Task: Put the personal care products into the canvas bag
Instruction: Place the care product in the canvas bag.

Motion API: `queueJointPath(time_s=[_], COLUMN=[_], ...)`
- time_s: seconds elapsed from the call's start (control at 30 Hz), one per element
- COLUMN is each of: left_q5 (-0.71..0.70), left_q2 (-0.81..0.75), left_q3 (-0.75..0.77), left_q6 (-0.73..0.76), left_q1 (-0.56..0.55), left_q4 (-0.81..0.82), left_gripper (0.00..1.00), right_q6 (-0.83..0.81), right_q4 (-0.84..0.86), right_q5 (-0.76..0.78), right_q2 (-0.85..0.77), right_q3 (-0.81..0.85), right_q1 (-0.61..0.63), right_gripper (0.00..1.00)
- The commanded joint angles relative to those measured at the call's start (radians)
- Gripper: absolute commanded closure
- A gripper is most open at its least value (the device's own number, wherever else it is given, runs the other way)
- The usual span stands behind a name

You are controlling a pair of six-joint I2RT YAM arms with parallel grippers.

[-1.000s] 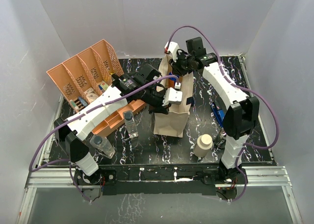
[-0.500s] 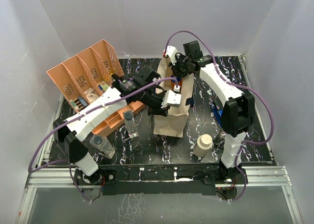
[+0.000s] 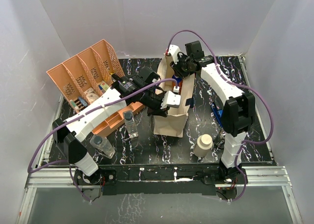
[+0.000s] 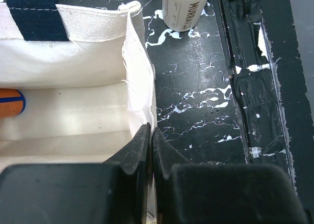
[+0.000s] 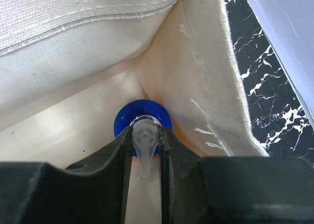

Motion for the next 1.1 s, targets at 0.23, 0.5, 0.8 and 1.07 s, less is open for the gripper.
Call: queueJointPath(time_s=[0.23,0.5,0.8,1.07], left_q5=[0.008,-0.008,-0.061,-0.095], left_q2=[-0.030,-0.025,-0.025,-0.032], left_q3=[-0.029,-0.021,-0.012,-0.012], left_q6=[-0.004,-0.043,-0.104,-0.143], left_q1=[-0.005,-0.004,-0.005,-0.004], left_q4=[-0.010,0.017,0.066,0.096], left_gripper=[1.00,0.92,0.79,0.65], right_q6=[0.040,0.060,0.127,0.133], right_q4=[0.062,0.025,0.018,0.052], right_q5=[0.032,-0.006,-0.061,0.032], right_q2=[0.028,-0.023,-0.200,-0.518], right_q3=[0.036,0.089,0.065,-0.200], right_q1=[-0.018,-0.016,-0.008,-0.009], right_gripper=[0.62,0.41,0.32,0.27])
